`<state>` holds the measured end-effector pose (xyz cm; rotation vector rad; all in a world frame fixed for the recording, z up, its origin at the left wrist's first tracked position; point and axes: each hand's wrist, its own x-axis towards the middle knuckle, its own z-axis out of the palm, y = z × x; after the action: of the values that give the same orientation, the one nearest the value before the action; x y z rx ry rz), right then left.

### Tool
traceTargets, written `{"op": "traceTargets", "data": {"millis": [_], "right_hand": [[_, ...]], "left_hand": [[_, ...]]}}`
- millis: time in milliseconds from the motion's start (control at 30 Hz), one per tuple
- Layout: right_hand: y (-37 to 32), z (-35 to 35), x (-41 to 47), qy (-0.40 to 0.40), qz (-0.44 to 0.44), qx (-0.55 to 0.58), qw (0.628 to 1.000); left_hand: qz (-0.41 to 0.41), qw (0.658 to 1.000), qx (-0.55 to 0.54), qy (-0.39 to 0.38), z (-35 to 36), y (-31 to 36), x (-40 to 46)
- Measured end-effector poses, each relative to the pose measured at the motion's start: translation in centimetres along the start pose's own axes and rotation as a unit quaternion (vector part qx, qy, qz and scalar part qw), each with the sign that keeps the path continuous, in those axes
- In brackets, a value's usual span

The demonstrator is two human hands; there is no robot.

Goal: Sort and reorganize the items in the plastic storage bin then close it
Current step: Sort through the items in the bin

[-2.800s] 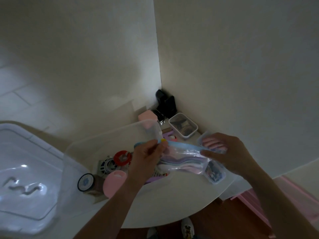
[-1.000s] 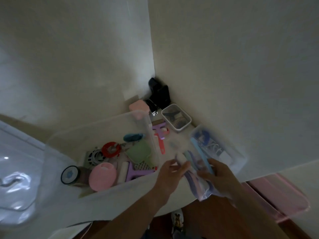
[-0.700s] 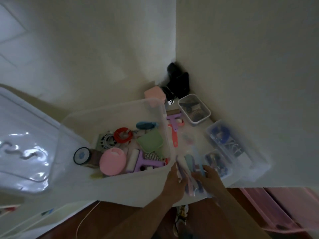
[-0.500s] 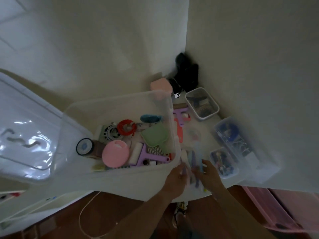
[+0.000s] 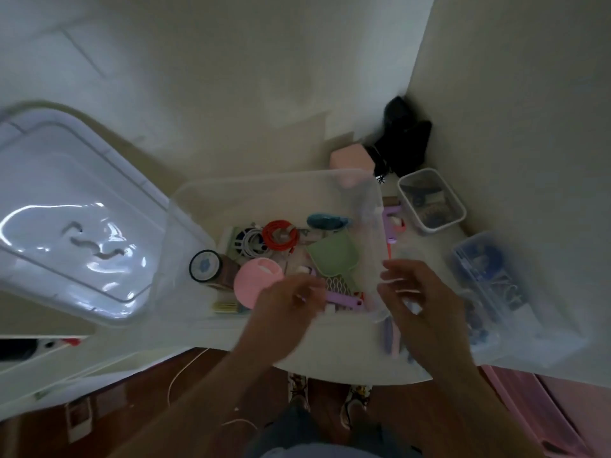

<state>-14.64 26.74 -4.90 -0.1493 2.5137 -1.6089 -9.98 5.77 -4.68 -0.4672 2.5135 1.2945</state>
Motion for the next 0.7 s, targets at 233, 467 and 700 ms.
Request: {"op": "traceTargets", "data": {"millis": [233, 467, 700], "right_hand": [[3.8, 8.6, 7.8, -0.338, -0.023, -0.332, 0.880], [7.6, 14.3, 11.0, -0.552, -0.171, -0.515, 0.633], [7.3, 16.4, 10.9, -0.558, -0.159, -0.546, 0.605]], "left_hand": [[0.017, 0.973, 0.226, -0.035, -4.6, -8.3, 6.9], [0.054, 0.954, 0.276, -0.108, -4.2, -11.9, 9.6], [0.041, 0.946, 0.289, -0.143, -4.5, -13.4, 10.5]]}}
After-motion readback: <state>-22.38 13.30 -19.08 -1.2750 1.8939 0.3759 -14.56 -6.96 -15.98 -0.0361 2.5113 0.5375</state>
